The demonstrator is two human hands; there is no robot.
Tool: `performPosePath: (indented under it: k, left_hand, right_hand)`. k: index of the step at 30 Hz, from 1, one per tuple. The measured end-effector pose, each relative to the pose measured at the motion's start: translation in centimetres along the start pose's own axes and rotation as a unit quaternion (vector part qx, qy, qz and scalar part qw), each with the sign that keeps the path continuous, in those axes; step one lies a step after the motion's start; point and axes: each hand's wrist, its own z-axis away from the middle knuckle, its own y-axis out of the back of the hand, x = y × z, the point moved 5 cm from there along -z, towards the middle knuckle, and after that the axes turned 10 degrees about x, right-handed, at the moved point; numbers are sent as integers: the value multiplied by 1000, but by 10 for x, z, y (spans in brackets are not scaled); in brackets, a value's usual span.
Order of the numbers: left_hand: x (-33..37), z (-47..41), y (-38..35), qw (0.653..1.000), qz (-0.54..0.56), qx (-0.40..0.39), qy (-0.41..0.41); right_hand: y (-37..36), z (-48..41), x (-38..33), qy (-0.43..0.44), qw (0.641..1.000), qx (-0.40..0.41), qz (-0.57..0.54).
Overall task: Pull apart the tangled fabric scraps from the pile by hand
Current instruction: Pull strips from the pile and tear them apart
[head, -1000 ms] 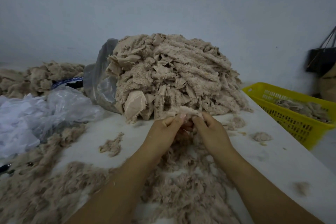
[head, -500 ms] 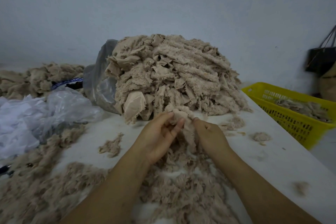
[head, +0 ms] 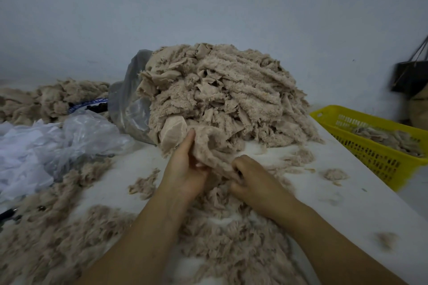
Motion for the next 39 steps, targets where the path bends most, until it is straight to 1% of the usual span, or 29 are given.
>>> performPosePath:
  k: [2,4,6,8,9,11,12,13,14,15,17,18,19,20,21,22,24,26,28,29,31,33,34,36,37,38,39]
  left_hand:
    - [6,0,1,999,52,-5,-2]
    - [8,1,1,997,68,-20,-3]
    - [6,0,-1,999,39,-26,-6]
    - [2,-1,-1,1000,-13,-12,-16]
    - [1,-2,0,998,-49,8,-31]
    - [1,-3,5,985,-146,51,-75]
    - [0,-1,5,974,-198,61,-92]
    - [0,0,5,960,-248,61,-111]
    - [-1,4,2,943,-301,48,-134]
    - [-3,8,-4,917,-361,23,-166]
    - [-12,18,-17,850,-474,-48,-227]
    - [-19,21,-21,826,-507,-76,-235]
    - [-26,21,-23,815,-519,-102,-235]
    - [-30,20,-24,816,-515,-117,-234]
    - [-29,19,-22,828,-499,-113,-230]
    - [-25,18,-19,847,-473,-94,-224]
    - [-17,14,-11,889,-410,-50,-196]
    - [-14,11,-7,925,-347,-32,-152]
    - [-14,11,-8,939,-317,-31,-133]
    - [-14,11,-8,938,-317,-30,-135]
    - [-17,12,-10,932,-328,-42,-146]
    - [-22,13,-12,922,-352,-58,-150]
    - [-22,12,-11,918,-364,-47,-149]
    - [-20,8,-8,913,-378,-32,-153]
    - [-18,7,-9,911,-381,-40,-155]
    - [-14,5,-7,910,-381,-37,-161]
    - [-7,2,-5,908,-379,-17,-176]
  right_hand:
    - [10,-1,14,-55,997,45,0]
    - [25,-2,30,-147,979,123,-66]
    - [37,-1,42,-212,952,184,-123]
    - [43,1,52,-268,923,215,-173]
    - [43,2,56,-301,903,216,-219]
    - [39,4,58,-349,841,205,-359]
    - [38,4,55,-356,806,200,-428]
    - [37,4,51,-354,784,196,-471]
    - [36,3,47,-349,782,190,-480]
    - [35,2,44,-341,799,184,-460]
    - [31,1,38,-328,846,166,-386]
    - [29,1,35,-324,856,163,-368]
    - [26,0,35,-319,860,160,-364]
    - [24,0,34,-315,858,157,-374]
    - [23,0,33,-316,852,155,-389]
    - [24,1,33,-320,843,154,-403]
    - [27,1,37,-328,814,157,-453]
    - [32,1,42,-341,777,163,-503]
    - [34,2,43,-342,764,162,-523]
    - [32,2,39,-333,766,151,-528]
    - [27,1,28,-314,788,110,-518]
    - [21,2,17,-289,830,67,-472]
    - [18,3,14,-279,849,52,-447]
    - [13,7,15,-275,870,26,-408]
    - [11,7,15,-275,871,14,-407]
    - [12,5,15,-274,864,19,-423]
    - [18,1,20,-280,835,63,-469]
